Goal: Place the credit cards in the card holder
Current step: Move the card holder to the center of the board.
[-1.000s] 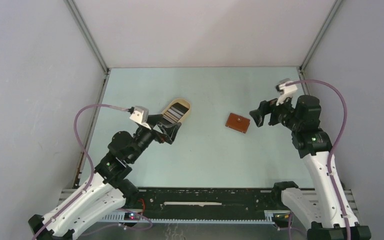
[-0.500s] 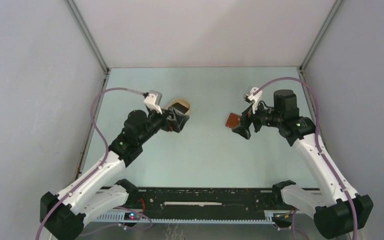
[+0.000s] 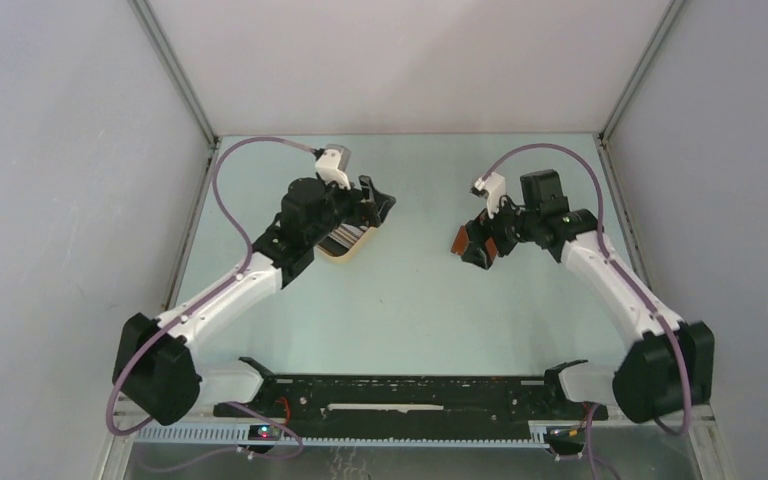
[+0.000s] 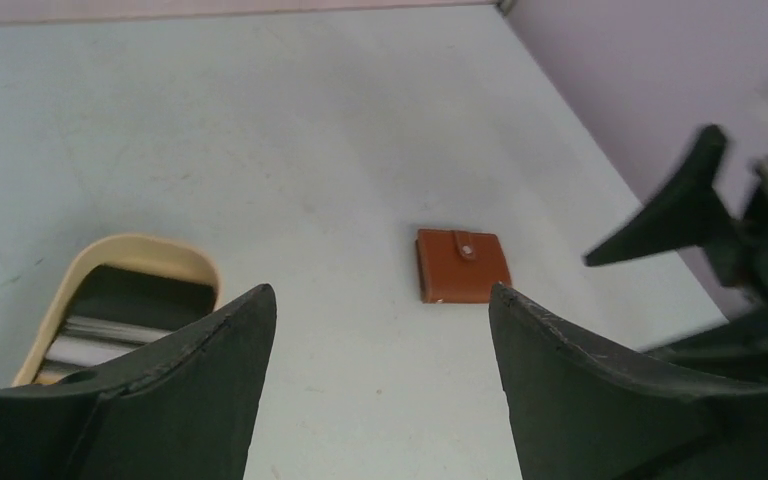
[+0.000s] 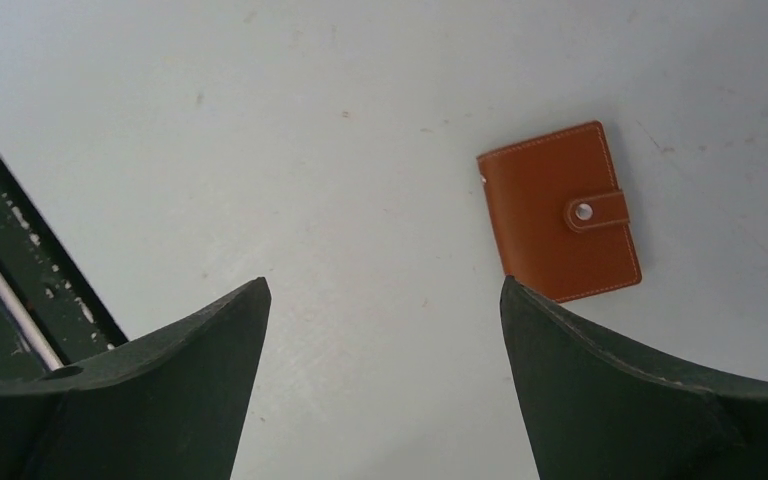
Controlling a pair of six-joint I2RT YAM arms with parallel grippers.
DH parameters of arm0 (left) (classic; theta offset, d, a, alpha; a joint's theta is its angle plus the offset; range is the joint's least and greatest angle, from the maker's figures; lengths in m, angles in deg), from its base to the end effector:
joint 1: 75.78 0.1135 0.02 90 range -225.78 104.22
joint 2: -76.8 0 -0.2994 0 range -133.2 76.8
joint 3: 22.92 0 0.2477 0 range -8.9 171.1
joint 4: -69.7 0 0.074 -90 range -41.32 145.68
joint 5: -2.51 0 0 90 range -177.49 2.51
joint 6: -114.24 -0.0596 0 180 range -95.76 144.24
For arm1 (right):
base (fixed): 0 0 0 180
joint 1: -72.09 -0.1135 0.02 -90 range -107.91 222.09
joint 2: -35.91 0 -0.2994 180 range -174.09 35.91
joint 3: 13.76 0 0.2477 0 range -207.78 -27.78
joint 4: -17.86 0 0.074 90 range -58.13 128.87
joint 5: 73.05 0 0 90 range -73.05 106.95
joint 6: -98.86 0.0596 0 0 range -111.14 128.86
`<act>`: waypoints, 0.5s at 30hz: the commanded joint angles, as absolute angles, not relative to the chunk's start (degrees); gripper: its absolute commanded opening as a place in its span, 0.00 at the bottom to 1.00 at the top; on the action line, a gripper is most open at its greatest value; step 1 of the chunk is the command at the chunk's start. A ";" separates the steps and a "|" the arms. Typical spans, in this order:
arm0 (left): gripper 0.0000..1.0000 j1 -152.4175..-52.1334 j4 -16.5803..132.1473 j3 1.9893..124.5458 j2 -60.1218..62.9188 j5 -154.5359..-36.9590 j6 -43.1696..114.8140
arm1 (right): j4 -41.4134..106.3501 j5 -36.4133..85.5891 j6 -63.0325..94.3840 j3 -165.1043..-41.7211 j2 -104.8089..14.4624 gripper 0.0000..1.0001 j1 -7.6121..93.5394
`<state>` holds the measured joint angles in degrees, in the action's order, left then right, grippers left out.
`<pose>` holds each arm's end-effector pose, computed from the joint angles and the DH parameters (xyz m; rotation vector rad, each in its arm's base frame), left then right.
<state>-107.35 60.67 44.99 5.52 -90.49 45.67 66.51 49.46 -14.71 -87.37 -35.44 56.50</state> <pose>0.2553 -0.1605 0.3538 0.2015 1.8323 -0.7043 0.2394 0.1000 0.3170 -1.0159 2.0615 0.6004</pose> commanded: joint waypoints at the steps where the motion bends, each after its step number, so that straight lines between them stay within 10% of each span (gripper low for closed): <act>1: 0.82 -107.19 80.62 39.42 3.33 -99.54 45.21 | 65.98 47.60 -13.16 -93.64 -42.25 0.92 60.81; 15: 0.80 -107.20 91.70 32.17 -1.82 -102.83 45.87 | 78.93 39.90 -15.59 -113.34 -70.75 0.60 63.46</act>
<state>-107.35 85.63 33.05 -2.68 -101.70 45.85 74.22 40.32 -15.39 -108.75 -68.40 61.50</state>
